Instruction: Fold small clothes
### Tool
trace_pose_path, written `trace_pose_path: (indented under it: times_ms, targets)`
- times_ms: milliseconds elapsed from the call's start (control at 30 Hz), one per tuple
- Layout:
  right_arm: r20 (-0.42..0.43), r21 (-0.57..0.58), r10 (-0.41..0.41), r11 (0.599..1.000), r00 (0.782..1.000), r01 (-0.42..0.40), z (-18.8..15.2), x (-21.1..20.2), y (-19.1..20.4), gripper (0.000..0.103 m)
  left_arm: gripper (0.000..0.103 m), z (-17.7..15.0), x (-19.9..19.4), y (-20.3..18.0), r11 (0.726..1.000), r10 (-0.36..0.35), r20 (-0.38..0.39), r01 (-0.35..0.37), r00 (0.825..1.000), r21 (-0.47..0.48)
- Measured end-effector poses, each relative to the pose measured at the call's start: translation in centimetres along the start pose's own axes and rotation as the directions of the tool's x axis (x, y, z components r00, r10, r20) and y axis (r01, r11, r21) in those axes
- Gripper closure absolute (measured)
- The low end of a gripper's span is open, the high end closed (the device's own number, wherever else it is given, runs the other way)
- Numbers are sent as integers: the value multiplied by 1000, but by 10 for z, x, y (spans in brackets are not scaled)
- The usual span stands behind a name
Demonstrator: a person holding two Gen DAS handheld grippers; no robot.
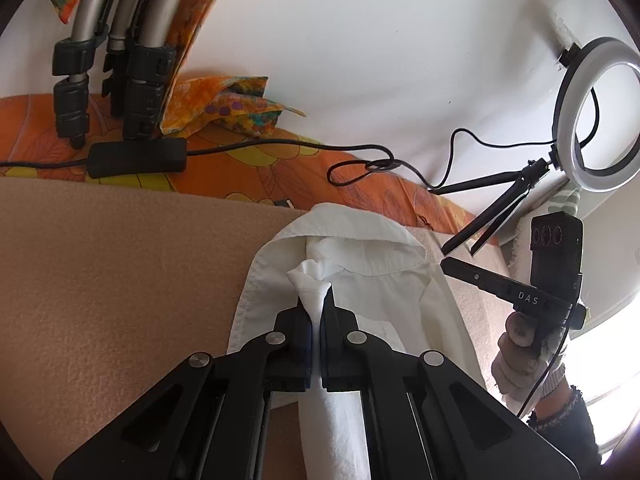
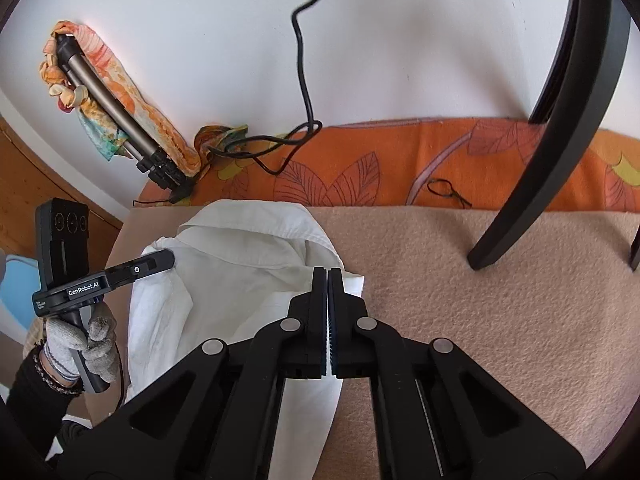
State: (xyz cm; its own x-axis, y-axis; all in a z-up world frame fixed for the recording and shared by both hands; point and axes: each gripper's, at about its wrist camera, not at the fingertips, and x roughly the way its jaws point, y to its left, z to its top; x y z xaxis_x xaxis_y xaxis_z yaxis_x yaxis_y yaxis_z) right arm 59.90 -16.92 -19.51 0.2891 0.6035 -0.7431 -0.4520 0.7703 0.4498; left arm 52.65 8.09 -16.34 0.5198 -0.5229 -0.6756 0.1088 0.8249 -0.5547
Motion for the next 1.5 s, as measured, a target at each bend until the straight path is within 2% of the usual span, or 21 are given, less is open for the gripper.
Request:
trace_pose_path:
  times_ms: [133,200,233,333,367,500,533,633,700,800,867,1200,1367,1500]
  targets:
    - [43,-1,14,1000,999,-14,6,-24,2,102,102,3,-10,-9,998,24,6,-24,1000,54]
    - [36,10,-7,1000,999,6,6,-25,0,100,102,4,-8,-13,998,30,2,-30,1000,59]
    - [15,28,-3,1000,1000,3,5,-23,-3,95,102,4,-7,-13,998,32,1,-32,999,58]
    - [-14,47,-20,999,1000,20,-2,-12,-10,67,102,4,-2,-11,998,41,-4,-41,999,50]
    - [-20,46,-11,999,1000,12,-5,-9,-13,66,102,3,-1,-10,998,50,-8,-49,999,51]
    - [-20,23,-10,1000,1000,11,-15,4,-16,67,102,1,9,-6,996,71,-22,-69,997,63]
    - [-2,23,-16,1000,1000,16,-15,4,-18,71,102,0,11,-3,996,70,-28,-68,997,58]
    - [14,50,-9,999,1000,9,-14,6,-27,97,102,0,21,4,998,55,-49,-54,997,31]
    - [14,58,6,998,1000,-7,-15,6,-30,98,102,1,22,2,998,55,-40,-54,998,38]
    - [26,12,-52,999,998,52,-13,1,-20,100,102,1,19,-5,996,64,-27,-62,998,68]
    - [30,-10,-64,998,998,64,-10,-7,-15,100,102,3,11,-7,997,45,-11,-45,999,64]
    - [114,-89,-82,992,990,92,-2,-92,24,100,102,2,-52,-59,982,-9,73,-5,997,188]
    - [163,-108,-84,989,983,103,-20,-137,60,100,102,-17,-92,-84,971,-24,103,-1,994,238]
    - [193,-116,-100,986,976,123,-50,-173,87,100,102,-40,-123,-98,964,-22,125,-12,992,264]
